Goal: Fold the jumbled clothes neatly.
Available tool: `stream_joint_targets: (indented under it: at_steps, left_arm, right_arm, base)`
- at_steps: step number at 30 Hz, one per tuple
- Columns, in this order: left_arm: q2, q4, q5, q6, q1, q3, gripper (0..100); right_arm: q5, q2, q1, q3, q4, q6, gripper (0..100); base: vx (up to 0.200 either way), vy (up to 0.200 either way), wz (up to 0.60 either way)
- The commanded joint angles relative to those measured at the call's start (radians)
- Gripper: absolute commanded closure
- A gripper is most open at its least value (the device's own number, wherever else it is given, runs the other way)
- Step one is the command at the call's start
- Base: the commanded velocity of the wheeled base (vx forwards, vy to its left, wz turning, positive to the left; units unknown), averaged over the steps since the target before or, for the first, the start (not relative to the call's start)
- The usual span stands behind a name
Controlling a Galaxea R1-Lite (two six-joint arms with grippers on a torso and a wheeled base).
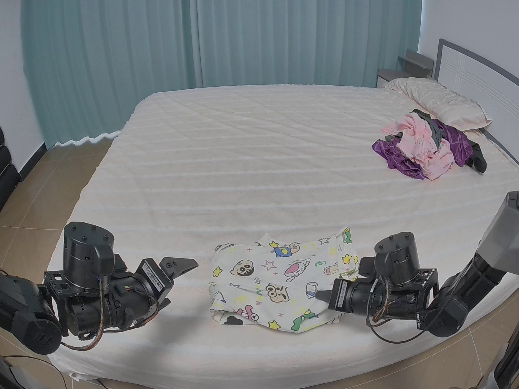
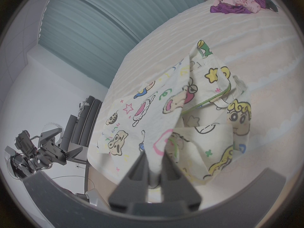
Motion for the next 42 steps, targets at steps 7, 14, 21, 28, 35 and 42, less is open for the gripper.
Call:
stream_joint_targets:
  at_steps: [7,14,21,28,35,42]
  left_arm:
    - [0.004,0.0,0.0,0.0,0.0,0.0,0]
    - [0.006,0.0,0.0,0.0,-0.002,0.0,0]
    - [0.004,0.0,0.0,0.0,0.0,0.0,0]
    - [0.004,0.0,0.0,0.0,-0.002,0.0,0]
    - [0.004,0.0,0.0,0.0,-0.002,0.0,0]
    - [0.006,0.0,0.0,0.0,0.0,0.0,0]
  right_arm:
    - [0.0,-0.141,-0.075,-0.005,0.017,-0.014,100]
    - [0.002,-0.167,-0.084,-0.087,0.135,-0.031,100]
    - [0.0,-0.184,-0.087,-0.13,0.184,-0.04,0]
    - [0.005,-0.128,-0.096,-0.113,0.192,-0.037,0]
    - [0.011,-0.032,-0.104,-0.173,0.169,-0.031,0]
    - [0.006,0.095,-0.106,-0.245,0.172,-0.042,0]
  base:
    - [0.0,0.0,0.0]
    - [0.0,0.0,0.0]
    - [0.0,0.0,0.0]
    - [0.0,0.0,0.0]
    - [0.0,0.0,0.0]
    - [0.0,0.0,0.0]
